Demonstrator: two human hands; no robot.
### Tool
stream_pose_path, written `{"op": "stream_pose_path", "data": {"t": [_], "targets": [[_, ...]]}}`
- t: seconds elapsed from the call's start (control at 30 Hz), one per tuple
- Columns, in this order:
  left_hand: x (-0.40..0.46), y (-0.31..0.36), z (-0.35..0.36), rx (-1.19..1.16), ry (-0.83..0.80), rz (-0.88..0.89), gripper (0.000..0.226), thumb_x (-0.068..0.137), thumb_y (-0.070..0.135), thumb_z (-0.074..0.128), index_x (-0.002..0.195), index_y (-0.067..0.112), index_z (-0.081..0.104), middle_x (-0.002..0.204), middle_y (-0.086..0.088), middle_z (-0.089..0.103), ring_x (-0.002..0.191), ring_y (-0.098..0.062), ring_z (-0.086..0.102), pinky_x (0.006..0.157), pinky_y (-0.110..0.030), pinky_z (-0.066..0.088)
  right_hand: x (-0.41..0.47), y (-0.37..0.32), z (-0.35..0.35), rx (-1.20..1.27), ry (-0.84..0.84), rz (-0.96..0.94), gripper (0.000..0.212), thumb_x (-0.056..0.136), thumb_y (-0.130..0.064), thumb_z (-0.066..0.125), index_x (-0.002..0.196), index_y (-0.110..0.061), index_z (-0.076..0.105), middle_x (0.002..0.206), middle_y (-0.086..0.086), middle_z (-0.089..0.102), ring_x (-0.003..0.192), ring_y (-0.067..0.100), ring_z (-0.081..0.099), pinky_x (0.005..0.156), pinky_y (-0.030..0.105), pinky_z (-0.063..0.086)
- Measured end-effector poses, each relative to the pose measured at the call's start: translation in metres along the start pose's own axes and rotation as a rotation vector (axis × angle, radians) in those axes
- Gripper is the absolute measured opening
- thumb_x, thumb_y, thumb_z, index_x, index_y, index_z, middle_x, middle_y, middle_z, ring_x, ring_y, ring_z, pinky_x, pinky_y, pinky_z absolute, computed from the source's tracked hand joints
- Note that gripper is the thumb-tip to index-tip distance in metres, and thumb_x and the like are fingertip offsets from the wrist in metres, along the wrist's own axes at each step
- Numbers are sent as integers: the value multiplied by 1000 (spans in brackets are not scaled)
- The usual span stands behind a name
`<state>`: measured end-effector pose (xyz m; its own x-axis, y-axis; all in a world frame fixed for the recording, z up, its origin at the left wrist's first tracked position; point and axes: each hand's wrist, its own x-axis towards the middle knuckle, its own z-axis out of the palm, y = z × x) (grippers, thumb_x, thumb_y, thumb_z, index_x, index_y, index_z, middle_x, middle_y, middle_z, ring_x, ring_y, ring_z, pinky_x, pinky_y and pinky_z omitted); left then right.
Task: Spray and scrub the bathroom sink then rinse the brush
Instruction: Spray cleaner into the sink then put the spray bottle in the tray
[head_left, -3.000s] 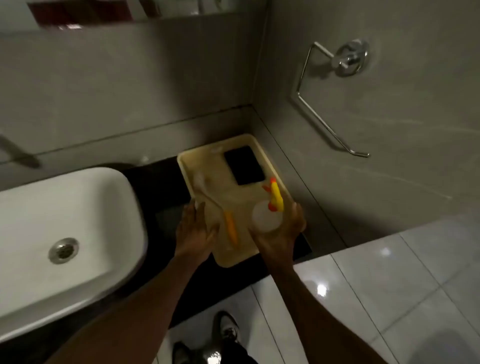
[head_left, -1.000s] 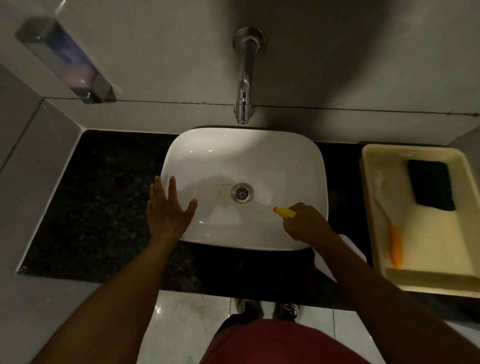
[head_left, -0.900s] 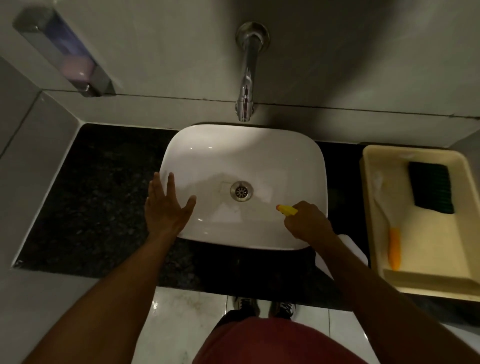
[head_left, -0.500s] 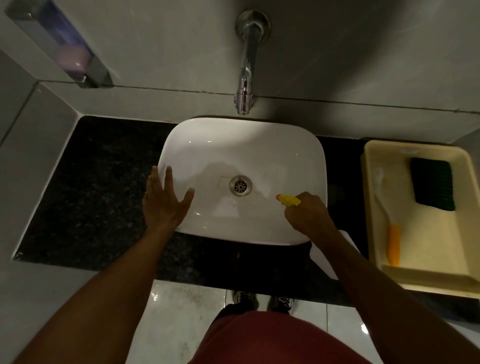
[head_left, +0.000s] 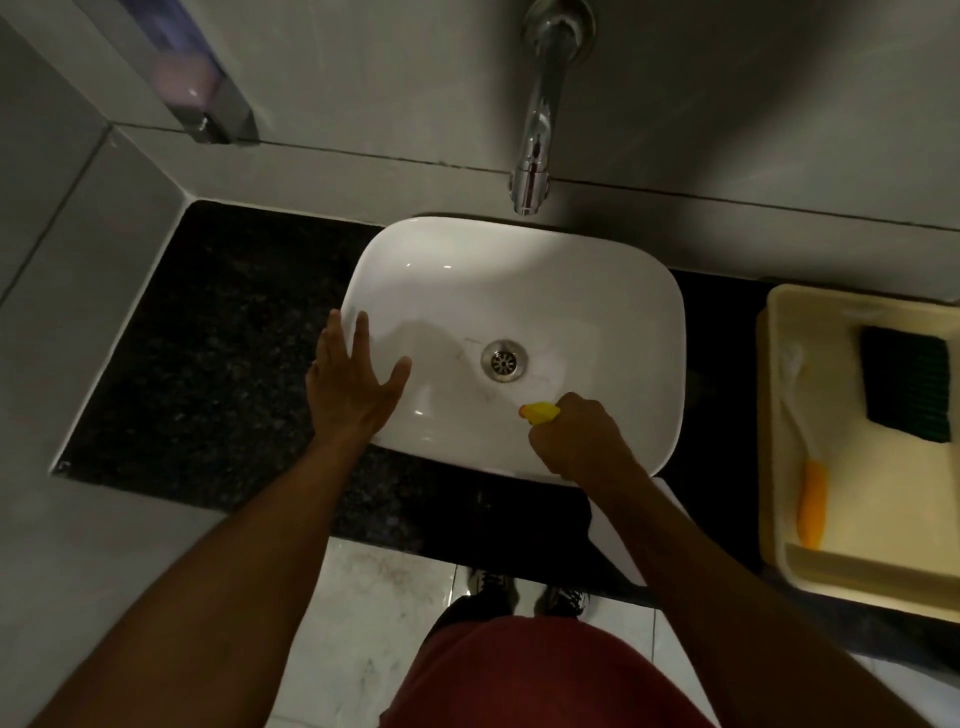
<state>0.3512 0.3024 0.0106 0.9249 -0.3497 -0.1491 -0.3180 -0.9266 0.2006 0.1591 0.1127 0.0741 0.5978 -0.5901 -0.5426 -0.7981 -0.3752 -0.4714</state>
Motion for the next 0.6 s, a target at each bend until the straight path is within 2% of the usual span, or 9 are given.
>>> {"op": "stream_pose_path", "data": {"t": [0.1,0.17,0.23,0.3,0.4,0.5,0.57,0.6], "targets": [[1,0,0,-11,6,4,86,88,73,34,157,32,3,167,-5,0,152,-32,10,118,-57,24,0,-12,5,-15,-62,12,18,84,-25,58,84,-10,49,87,7,53,82,27,56,72,29,42],[1,0,1,-16,15,9,85,88,73,33,157,32,5,167,-5,2,152,-31,12,117,-56,25,2,-24,4,-41,-73,-13,19,79,-29,53,77,-11,51,78,2,49,84,30,61,70,29,43],[1,-1,2,-12,24,17,85,88,74,32,157,32,4,167,-6,3,152,-32,13,116,-56,25,5,-40,-2,-72,-71,-81,18,72,-25,46,79,-11,55,72,1,46,84,33,64,66,29,42],[1,-1,3,-5,20,22,85,89,74,31,157,32,1,167,-7,2,152,-32,12,116,-57,24,9,-56,-12,-58,-36,-117,5,75,-17,52,77,-15,48,76,4,52,78,30,61,66,29,44],[1,-2,2,-7,19,24,85,89,74,31,157,33,1,167,-7,2,152,-33,12,117,-57,24,20,-70,-23,-97,-5,-168,20,77,-22,58,67,-20,41,83,9,63,79,32,66,71,34,54],[1,-2,2,-6,25,38,84,89,72,32,158,31,4,167,-8,2,151,-34,14,116,-57,26,33,-72,-31,-201,-24,-208,20,83,-31,59,87,-12,53,92,10,61,86,31,63,71,36,52],[1,-1,2,-7,16,32,84,90,71,32,158,31,4,167,-7,1,152,-33,13,116,-57,25,40,-72,-40,-253,-66,-212,26,86,-33,60,100,-12,54,94,8,54,90,28,58,73,35,49],[1,-1,2,-5,14,29,84,90,71,32,158,31,3,167,-6,1,152,-33,13,117,-56,25,43,-72,-44,-271,-79,-217,27,86,-34,61,100,-12,52,93,7,52,89,26,57,73,35,47]]}}
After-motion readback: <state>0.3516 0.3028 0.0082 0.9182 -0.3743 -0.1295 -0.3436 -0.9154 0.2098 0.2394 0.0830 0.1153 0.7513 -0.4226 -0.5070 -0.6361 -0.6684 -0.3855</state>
